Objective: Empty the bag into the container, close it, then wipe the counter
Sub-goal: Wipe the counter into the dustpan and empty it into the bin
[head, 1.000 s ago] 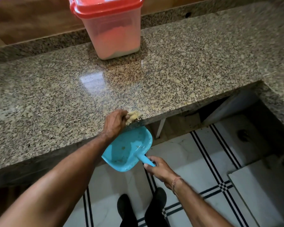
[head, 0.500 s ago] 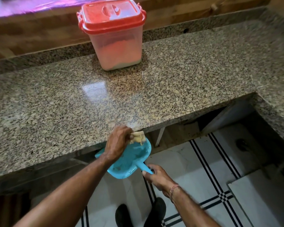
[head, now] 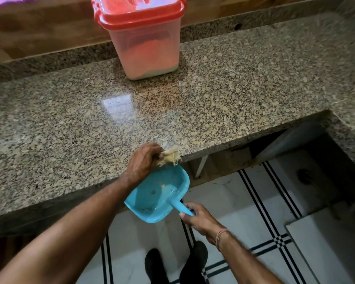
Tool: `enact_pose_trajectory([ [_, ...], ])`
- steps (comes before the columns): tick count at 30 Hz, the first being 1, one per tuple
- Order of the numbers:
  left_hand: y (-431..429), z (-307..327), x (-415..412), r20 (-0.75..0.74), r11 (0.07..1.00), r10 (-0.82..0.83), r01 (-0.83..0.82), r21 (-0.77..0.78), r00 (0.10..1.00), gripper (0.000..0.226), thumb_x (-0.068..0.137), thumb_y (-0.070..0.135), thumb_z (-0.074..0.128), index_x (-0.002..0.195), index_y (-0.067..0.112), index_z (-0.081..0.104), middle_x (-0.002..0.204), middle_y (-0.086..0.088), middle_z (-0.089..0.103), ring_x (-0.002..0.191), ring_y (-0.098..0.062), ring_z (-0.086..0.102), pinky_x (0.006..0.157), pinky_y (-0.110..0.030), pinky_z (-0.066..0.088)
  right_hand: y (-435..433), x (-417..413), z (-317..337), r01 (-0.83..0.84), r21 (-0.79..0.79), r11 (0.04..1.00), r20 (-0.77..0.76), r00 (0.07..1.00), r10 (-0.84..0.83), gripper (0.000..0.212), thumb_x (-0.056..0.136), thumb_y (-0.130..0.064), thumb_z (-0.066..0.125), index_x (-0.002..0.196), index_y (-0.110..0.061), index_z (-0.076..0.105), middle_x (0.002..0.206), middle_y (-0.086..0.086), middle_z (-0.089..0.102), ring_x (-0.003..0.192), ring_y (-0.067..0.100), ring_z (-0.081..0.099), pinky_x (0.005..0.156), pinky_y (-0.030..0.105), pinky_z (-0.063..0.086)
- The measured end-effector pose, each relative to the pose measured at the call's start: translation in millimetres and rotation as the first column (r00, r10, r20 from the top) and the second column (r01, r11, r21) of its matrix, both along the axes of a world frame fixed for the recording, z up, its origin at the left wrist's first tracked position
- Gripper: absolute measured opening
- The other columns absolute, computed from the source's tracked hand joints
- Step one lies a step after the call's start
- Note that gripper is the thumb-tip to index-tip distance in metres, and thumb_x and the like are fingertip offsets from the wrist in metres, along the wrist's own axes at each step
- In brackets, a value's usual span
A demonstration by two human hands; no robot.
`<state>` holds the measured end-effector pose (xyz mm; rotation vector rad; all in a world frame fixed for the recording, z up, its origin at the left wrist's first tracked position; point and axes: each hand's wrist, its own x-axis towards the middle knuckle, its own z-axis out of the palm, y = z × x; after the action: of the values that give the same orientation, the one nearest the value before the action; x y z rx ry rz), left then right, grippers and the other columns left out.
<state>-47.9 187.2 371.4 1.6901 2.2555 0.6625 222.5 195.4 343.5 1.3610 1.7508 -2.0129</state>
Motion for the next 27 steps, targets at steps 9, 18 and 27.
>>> enact_pose_trajectory([
  [9, 10.5, 18.3, 0.8, 0.046, 0.976, 0.091, -0.080, -0.201, 0.995, 0.027, 0.104, 0.033, 0.052, 0.081, 0.020, 0.056, 0.080, 0.001, 0.058, 0.067, -0.011, 0.054, 0.052, -0.016, 0.035, -3.3, -0.8, 9.0, -0.029, 0.011, 1.000, 0.001, 1.000, 0.029, 0.020, 0.099, -0.026, 0.062, 0.118, -0.021, 0.066, 0.093, -0.003, 0.062, 0.081, 0.008, 0.055, 0.075, 0.025, 0.050],
  [18, -36.0, 5.3, 50.0, -0.111, 0.998, 0.027, -0.033, -0.057, 0.994, 0.012, 0.089, 0.028, 0.072, 0.097, 0.019, 0.072, 0.096, 0.006, 0.064, 0.085, -0.010, 0.055, 0.072, -0.031, 0.055, -4.2, 4.7, 7.4, -0.017, 0.008, 1.000, 0.015, 1.000, 0.017, 0.022, 0.098, -0.025, 0.062, 0.119, -0.018, 0.066, 0.090, -0.002, 0.062, 0.078, 0.008, 0.055, 0.072, 0.026, 0.050],
  [27, -23.9, 16.9, 4.5, 0.077, 0.818, 0.575, -0.575, -0.027, 0.814, 0.009, 0.098, 0.018, 0.062, 0.105, 0.014, 0.067, 0.098, -0.003, 0.062, 0.079, -0.017, 0.055, 0.060, -0.024, 0.041, 4.8, 5.4, 8.0, -0.049, 0.019, 0.999, -0.017, 0.999, 0.049, 0.020, 0.098, -0.025, 0.061, 0.117, -0.020, 0.066, 0.091, -0.003, 0.061, 0.079, 0.008, 0.054, 0.072, 0.023, 0.049],
])
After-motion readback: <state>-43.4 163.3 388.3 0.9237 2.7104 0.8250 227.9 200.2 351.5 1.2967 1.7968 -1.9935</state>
